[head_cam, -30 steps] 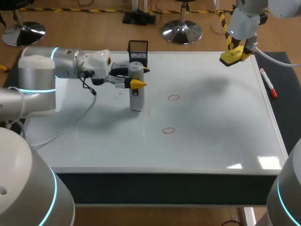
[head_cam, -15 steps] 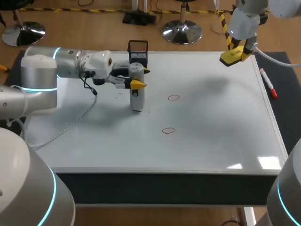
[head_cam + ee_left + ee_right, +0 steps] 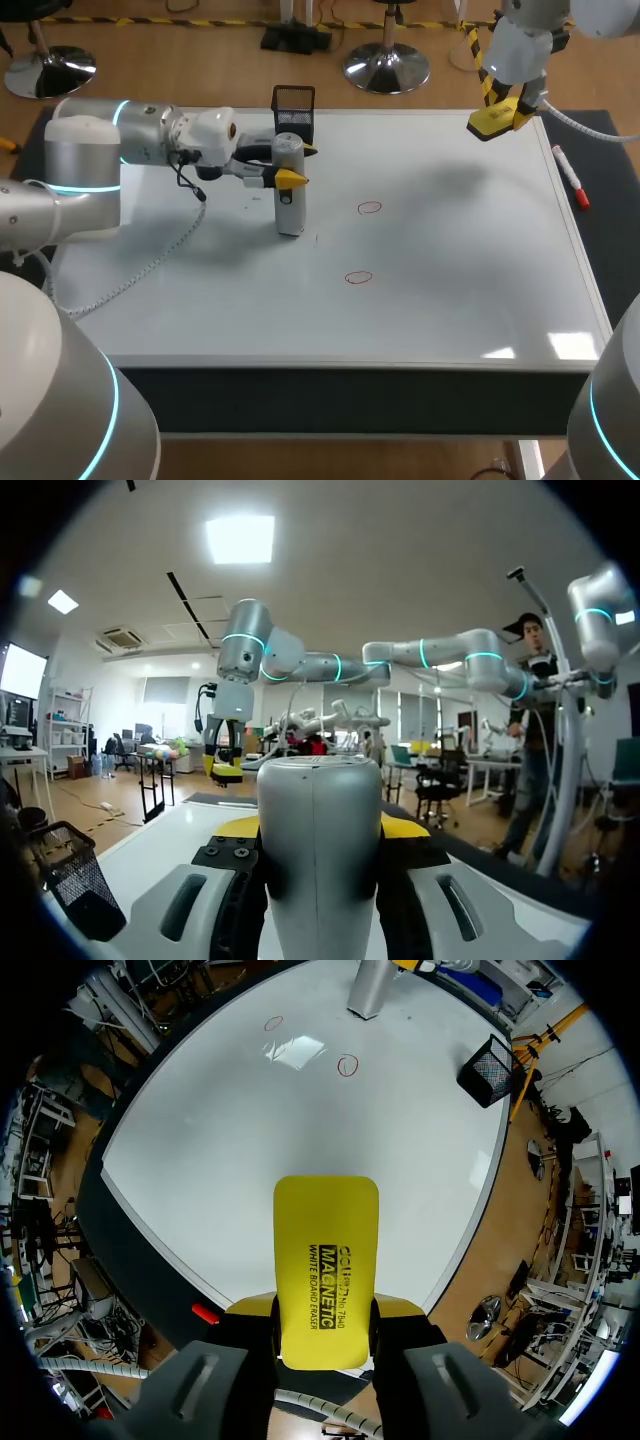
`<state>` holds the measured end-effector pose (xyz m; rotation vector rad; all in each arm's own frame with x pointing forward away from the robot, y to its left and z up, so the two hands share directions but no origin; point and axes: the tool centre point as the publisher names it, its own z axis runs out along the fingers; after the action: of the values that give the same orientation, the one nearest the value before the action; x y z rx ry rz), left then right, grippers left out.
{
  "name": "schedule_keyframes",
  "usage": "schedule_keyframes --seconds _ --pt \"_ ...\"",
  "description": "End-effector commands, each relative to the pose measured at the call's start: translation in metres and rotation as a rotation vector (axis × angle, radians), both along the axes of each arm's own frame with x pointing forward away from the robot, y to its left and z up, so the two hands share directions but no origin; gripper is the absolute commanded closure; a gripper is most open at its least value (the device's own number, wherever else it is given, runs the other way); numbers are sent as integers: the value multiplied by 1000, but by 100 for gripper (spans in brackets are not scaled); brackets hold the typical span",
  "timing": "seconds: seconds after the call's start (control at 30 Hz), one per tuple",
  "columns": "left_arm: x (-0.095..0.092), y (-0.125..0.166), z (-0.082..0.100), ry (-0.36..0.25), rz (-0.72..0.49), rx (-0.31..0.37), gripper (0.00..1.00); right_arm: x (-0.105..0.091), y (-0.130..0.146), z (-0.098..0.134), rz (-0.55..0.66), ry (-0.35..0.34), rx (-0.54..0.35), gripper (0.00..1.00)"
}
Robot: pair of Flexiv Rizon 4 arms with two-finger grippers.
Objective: Pick up the inspection probe, press it on each red-marked spot on the whiteboard one by one, put down the probe, pick up the eraser, and wipe off all the red marks.
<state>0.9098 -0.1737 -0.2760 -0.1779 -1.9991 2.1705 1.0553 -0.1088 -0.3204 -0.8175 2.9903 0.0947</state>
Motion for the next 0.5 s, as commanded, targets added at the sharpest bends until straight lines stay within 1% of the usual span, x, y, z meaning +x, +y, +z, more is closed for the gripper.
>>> schedule_keyframes --seconds 0.03,0.37,0.5 --pt "1 -1 -2 1 -4 -2 100 1 -1 1 2 2 -4 100" --pt "1 -1 -2 -1 -4 -3 100 1 -1 1 2 2 -4 100" --pt "1 -2 1 -7 -6 -6 100 1 -1 1 2 2 -4 100"
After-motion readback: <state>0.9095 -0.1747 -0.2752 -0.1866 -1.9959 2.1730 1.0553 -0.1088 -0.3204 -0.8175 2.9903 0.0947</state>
